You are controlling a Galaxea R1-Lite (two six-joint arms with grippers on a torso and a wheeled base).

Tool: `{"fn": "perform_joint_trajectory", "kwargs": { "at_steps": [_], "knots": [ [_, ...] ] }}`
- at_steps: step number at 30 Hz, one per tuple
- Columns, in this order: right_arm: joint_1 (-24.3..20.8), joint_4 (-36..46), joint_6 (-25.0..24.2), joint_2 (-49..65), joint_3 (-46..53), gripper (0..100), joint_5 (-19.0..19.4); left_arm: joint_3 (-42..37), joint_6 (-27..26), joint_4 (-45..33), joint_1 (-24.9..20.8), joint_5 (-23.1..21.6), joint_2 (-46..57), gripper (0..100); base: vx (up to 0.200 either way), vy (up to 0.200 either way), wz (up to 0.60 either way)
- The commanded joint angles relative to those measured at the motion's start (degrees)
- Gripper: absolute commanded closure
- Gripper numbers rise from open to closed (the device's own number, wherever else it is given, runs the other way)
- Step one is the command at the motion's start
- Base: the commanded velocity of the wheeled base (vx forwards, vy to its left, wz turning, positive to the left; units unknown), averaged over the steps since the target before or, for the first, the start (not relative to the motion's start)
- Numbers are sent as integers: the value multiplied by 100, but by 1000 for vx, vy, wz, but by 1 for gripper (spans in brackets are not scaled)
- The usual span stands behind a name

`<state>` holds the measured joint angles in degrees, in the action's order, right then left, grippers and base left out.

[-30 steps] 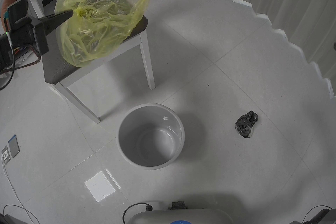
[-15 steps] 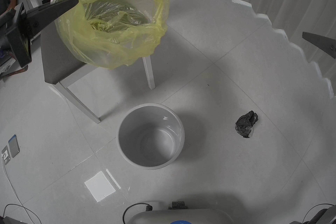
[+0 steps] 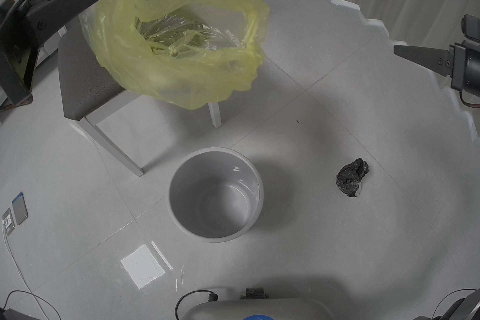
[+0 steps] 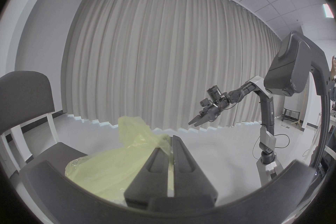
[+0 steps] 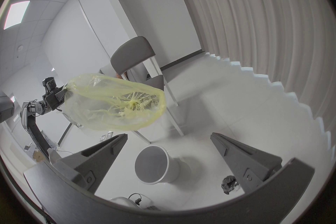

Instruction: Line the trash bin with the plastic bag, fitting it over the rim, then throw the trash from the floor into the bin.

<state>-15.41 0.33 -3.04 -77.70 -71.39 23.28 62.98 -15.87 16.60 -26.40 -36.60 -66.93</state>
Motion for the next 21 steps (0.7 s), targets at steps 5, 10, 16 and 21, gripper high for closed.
{"fn": "perform_joint_trajectory", "kwargs": {
  "at_steps": [5,10,16,21],
  "knots": [
    [-630,-253,-22,-852,-358,0,-43,39,-39,1,-198,-32,4,100,0,0,0],
    [-1105,-481,-4,-1379,-323,0,-122,74,-48,10,-269,-32,13,100,0,0,0],
    [-1395,-1263,-22,-2188,-499,0,-289,154,-65,10,-321,-32,31,100,0,0,0],
    [-1412,-1395,-48,-2689,-622,0,-228,154,-65,10,-321,-32,31,100,0,0,0]
  ]
}}
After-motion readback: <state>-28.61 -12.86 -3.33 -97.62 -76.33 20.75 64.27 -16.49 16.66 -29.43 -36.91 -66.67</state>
